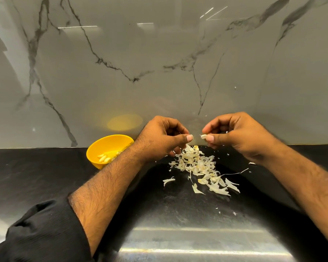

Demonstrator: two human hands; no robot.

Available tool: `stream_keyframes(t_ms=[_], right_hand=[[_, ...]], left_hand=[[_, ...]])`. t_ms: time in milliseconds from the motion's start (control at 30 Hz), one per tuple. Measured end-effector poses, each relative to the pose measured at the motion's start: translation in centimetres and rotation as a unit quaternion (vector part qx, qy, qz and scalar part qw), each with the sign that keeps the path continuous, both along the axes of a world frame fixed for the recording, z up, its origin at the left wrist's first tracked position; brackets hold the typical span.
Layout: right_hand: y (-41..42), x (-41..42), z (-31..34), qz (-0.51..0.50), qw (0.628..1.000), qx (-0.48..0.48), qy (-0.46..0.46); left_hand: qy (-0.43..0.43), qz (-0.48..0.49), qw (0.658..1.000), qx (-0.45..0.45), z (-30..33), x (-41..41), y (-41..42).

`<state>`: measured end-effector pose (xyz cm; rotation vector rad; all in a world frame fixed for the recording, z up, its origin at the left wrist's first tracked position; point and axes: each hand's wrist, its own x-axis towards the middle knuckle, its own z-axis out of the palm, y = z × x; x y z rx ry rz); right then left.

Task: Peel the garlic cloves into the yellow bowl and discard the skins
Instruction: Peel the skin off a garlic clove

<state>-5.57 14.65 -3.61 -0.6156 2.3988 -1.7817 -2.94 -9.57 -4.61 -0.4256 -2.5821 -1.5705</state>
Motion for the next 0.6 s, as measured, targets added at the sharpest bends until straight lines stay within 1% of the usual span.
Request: stream_keyframes(t_ms=[67, 200, 400, 600], right_hand=[[-0.08, -0.2, -0.08, 0.01, 0.997, -0.062, -0.037], [-0.04, -0.04, 0.06, 0.038, 0.991, -0.108, -0.064], [-0.28, 0.36, 0.16, 0.043, 0.991, -0.106, -0.071], [-0.31, 0.54, 0.28, 0.04, 0.989, -0.115, -0.089]], left_hand=[[0.01, -0.005, 1.0, 0.003, 0.06, -0.02, -0.02], [0.028, -0.028, 0.999, 0.024, 0.06, 0.08, 0.12], [0.059, -0.049, 0.996, 0.034, -0.01, 0.35, 0.64], [0.135, -0.032, 0.99, -0.005, -0.02, 0.49, 0.75]])
